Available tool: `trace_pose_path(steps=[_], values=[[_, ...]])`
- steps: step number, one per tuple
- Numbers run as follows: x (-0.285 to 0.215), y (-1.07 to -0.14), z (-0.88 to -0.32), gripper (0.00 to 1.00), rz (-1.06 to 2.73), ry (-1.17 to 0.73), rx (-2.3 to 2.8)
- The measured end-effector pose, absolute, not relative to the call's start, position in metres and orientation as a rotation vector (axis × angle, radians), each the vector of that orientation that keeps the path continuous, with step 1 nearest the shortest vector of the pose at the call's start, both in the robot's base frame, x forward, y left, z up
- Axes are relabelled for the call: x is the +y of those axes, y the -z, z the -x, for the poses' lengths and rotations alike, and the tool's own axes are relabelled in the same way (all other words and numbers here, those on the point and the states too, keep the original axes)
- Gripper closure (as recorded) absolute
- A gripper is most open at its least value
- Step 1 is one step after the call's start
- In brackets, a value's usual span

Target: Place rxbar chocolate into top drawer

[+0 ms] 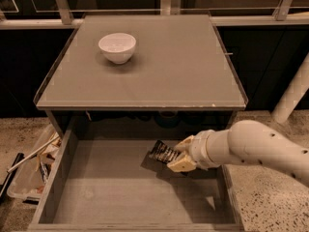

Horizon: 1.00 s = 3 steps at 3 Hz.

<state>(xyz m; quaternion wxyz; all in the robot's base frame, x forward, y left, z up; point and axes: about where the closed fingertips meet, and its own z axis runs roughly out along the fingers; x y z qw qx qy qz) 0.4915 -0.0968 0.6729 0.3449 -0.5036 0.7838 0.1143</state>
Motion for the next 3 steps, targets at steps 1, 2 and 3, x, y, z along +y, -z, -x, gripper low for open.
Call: trace_pose_path(steps=[1, 2, 3], values=[[-0.094, -0.645, -0.495, 1.0, 1.299, -0.263, 2.016], [-0.094, -0.623, -0.495, 1.0, 1.3, -0.234, 2.008], [-0.092, -0.612, -0.495, 1.0, 1.306, -0.217, 2.003]])
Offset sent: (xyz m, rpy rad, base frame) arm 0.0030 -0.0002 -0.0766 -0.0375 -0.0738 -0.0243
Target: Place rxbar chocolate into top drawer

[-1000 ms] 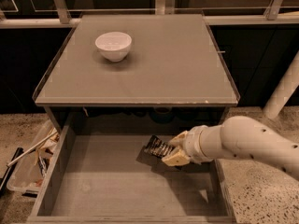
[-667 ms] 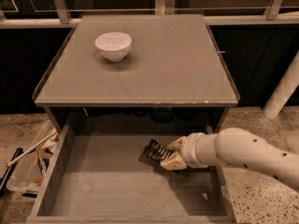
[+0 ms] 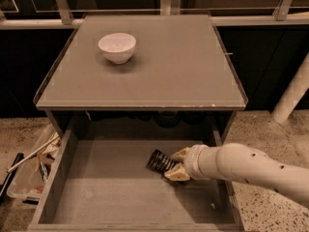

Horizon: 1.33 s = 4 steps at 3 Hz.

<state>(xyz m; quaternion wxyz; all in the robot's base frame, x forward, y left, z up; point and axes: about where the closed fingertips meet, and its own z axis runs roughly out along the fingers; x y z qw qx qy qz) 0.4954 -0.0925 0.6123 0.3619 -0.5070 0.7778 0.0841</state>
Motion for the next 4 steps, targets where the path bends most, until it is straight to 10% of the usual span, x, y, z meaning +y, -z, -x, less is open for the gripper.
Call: trace_pose_path(steps=[4], values=[[-0.0922, -0.612, -0.4957, 0.12, 1.306, -0.215, 2.002]])
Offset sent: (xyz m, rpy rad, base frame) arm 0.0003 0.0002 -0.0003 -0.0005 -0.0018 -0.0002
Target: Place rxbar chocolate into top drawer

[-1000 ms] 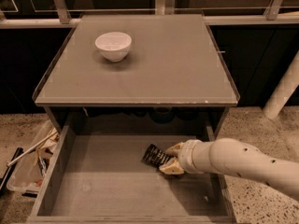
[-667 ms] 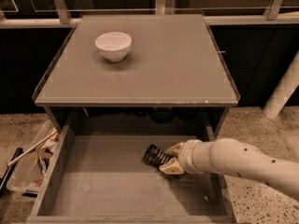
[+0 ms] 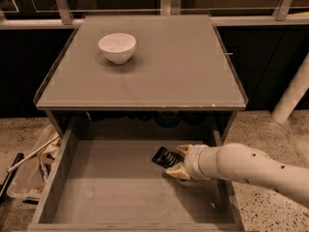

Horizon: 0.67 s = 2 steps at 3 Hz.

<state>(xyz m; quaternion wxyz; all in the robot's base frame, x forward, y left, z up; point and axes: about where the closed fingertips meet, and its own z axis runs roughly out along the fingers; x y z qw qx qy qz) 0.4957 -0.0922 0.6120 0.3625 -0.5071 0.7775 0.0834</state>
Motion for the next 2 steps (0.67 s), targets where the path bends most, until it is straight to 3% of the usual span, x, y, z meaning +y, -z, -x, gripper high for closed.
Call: trace_pose_path(steps=[1, 2], values=[[-0.0922, -0.612, -0.4957, 0.0, 1.306, -0.215, 2.002], [-0.0922, -0.612, -0.4957, 0.0, 1.306, -0.215, 2.002]])
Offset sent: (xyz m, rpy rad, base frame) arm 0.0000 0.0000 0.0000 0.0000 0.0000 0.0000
